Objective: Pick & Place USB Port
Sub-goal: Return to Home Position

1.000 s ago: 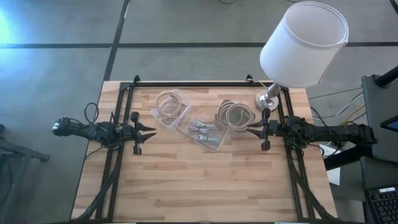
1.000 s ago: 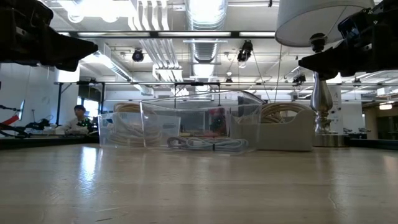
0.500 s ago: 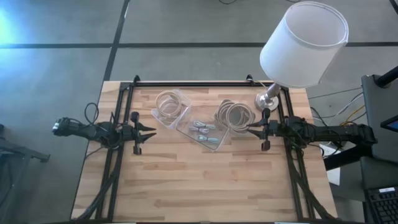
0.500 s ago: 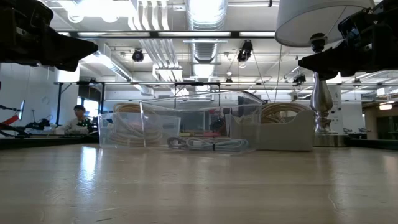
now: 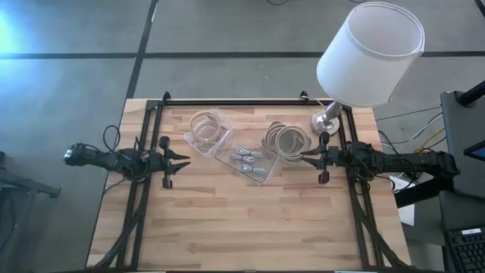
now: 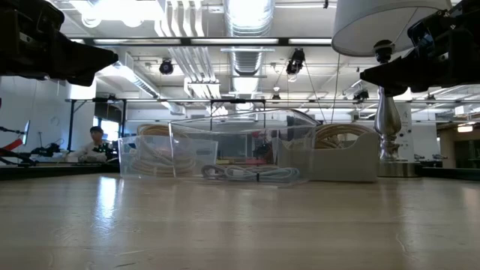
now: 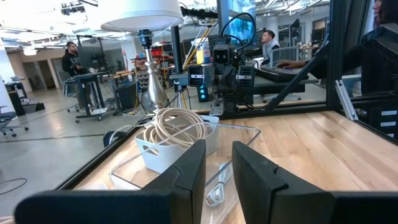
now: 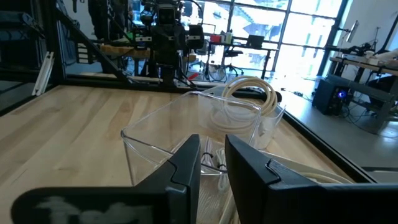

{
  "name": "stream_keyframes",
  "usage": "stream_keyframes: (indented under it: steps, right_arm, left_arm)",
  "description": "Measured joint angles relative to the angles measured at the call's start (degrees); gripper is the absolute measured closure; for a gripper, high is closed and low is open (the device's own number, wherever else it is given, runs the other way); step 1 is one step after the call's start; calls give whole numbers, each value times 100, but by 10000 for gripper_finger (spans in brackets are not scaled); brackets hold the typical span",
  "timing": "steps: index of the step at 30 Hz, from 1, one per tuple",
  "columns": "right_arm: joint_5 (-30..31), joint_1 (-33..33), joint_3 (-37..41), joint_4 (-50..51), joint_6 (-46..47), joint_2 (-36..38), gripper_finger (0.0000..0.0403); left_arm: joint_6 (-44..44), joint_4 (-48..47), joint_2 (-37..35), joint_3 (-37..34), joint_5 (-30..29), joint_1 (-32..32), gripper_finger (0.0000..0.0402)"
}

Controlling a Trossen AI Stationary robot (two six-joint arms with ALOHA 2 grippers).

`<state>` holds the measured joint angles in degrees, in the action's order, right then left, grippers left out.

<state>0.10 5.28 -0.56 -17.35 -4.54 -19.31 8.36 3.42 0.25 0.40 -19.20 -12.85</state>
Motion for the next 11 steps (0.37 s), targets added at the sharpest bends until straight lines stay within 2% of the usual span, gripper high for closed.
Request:
stream_keyframes:
  steps: [11]
  right_arm:
    - [0, 0, 0, 0, 0, 0, 316]
  left_arm:
    - [2, 0, 0, 0, 2, 1, 321]
